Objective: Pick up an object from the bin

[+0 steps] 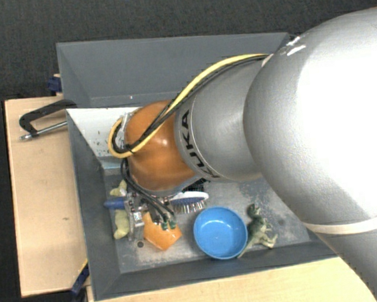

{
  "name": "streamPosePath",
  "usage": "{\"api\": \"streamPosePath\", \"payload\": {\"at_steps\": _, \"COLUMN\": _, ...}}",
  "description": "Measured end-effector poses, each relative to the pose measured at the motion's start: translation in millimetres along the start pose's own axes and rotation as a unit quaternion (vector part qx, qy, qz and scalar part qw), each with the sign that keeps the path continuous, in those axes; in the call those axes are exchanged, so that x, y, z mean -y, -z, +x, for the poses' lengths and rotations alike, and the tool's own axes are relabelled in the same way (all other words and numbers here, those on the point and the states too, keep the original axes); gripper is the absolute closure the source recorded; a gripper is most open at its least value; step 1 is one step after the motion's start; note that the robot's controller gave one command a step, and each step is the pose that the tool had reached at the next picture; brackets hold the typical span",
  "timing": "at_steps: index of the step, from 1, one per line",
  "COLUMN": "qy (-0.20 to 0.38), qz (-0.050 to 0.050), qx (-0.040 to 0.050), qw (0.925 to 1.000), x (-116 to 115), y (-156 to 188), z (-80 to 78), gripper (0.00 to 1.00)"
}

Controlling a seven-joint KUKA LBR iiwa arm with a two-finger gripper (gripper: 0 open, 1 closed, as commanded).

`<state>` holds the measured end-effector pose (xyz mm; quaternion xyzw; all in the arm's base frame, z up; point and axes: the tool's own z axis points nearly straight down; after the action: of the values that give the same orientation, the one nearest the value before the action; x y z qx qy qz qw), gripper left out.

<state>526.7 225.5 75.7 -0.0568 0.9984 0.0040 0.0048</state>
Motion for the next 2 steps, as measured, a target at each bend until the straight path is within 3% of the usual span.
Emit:
{"api": "streamPosePath", "payload": {"at_steps": 1, "qy": 0.214, "qz": 0.000, "qx": 0.0032, "qw": 0.9768, "x": 101.0, "y": 1.2, "z": -28.7, "gripper": 1.00}}
{"api": "streamPosePath", "payload": {"at_steps": 2, "qy": -0.109, "qz": -0.001, "qx": -0.0074, "qw": 0.9940, "x": 93.8, "y": -0.1, "z": -46.8, "gripper": 1.00}}
